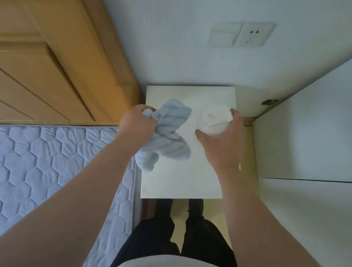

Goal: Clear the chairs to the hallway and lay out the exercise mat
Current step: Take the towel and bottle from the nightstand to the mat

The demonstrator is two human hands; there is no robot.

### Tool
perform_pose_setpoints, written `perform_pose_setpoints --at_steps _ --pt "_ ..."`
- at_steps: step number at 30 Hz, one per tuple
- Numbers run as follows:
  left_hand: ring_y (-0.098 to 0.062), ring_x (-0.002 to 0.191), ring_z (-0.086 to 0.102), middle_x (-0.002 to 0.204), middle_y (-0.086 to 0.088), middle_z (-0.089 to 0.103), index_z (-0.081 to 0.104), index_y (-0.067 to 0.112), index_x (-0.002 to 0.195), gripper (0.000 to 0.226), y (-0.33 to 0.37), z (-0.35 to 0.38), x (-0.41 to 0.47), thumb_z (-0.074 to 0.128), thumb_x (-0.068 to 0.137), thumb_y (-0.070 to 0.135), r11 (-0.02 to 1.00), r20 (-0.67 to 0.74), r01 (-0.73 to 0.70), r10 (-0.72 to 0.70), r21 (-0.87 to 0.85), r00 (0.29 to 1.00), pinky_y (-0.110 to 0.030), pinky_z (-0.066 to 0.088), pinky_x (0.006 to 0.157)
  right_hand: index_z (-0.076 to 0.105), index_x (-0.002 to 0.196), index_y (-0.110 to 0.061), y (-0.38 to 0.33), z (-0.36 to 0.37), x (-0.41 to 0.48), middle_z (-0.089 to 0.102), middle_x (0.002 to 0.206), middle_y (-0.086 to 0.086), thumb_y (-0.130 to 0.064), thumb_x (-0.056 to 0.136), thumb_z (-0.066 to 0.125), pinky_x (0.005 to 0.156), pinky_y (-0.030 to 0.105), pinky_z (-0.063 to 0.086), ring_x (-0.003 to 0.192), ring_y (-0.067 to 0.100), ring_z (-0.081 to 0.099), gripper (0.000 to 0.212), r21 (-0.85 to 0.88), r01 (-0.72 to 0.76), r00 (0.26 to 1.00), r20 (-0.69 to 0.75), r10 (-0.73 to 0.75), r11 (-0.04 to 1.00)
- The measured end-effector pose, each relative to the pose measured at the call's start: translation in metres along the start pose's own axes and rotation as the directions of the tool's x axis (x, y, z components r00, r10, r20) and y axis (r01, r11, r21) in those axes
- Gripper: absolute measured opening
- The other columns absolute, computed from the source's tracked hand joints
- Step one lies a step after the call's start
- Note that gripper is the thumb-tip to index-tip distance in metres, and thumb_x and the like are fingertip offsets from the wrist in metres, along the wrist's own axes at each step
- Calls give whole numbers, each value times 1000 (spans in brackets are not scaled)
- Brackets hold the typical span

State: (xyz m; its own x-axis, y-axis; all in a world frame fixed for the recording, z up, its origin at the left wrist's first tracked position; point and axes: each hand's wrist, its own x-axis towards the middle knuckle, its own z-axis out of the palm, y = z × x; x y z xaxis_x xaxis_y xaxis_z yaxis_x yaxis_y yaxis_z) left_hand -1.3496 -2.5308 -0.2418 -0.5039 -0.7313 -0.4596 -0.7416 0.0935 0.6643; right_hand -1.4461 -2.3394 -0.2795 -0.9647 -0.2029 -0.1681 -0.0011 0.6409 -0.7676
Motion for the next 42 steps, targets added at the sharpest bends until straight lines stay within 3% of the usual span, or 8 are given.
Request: perform_pose_setpoints --at_steps 4,9,14,17,19,23,38,42 --pt "-3 73 54 80 18 60 66 36 97 31 58 -31 -25 58 84 10 978 -11 -207 207 -4 978 -25 43 64 38 143 -26 -41 -52 -12 47 131 -4 -45 56 86 91 28 42 114 11 47 101 73 58 985 -165 -45 996" --pt "-6 80 60 83 21 63 66 38 97 32 121 -49 -58 59 83 10 908 19 -416 417 -53 908 -29 50 77 37 144 -26 -83 -116 -34 40 120 -9 -42 57 90 86 29 45 109 14 50 103 70 121 907 -414 -82 990" --pt "-7 85 64 88 21 68 67 37 100 31 189 -50 -103 57 84 13 744 60 -648 663 -163 746 -26 48 75 34 143 -38 -121 -199 -60 38 118 -16 -56 55 85 81 27 43 96 1 47 104 67 142 791 -608 -73 988" --pt "-3 84 64 87 21 68 68 37 99 27 223 -44 -133 57 83 18 643 81 -733 761 -220 643 -22 46 69 34 140 -42 -132 -244 -84 36 118 -20 -62 53 80 71 16 36 94 -17 45 101 49 161 704 -706 -80 986" --pt "3 83 62 84 22 68 67 39 96 26 243 -38 -156 57 83 19 594 89 -763 800 -256 593 -20 44 67 34 139 -41 -137 -271 -101 37 118 -19 -66 52 77 68 9 30 94 -26 42 101 23 163 645 -759 -89 986" --pt "-7 89 65 91 16 71 69 33 101 26 272 -22 -206 56 84 19 511 137 -795 858 -325 495 -28 51 75 35 135 -44 -137 -317 -138 38 115 -19 -65 51 77 67 17 35 85 -5 47 96 2 100 567 -822 -55 995" --pt "3 89 62 92 23 69 70 32 100 29 287 47 -405 57 83 12 265 236 -850 957 -456 171 -22 47 73 37 132 -48 -65 -440 -300 36 106 -34 -67 49 78 69 11 32 92 -31 40 94 32 6 298 -954 29 999" --pt "0 93 64 95 21 70 69 34 103 31 271 74 -473 58 83 12 212 302 -841 951 -497 61 -26 51 78 38 131 -50 -31 -470 -359 40 108 -31 -65 49 80 71 10 33 93 -28 43 93 60 -35 248 -966 66 998"
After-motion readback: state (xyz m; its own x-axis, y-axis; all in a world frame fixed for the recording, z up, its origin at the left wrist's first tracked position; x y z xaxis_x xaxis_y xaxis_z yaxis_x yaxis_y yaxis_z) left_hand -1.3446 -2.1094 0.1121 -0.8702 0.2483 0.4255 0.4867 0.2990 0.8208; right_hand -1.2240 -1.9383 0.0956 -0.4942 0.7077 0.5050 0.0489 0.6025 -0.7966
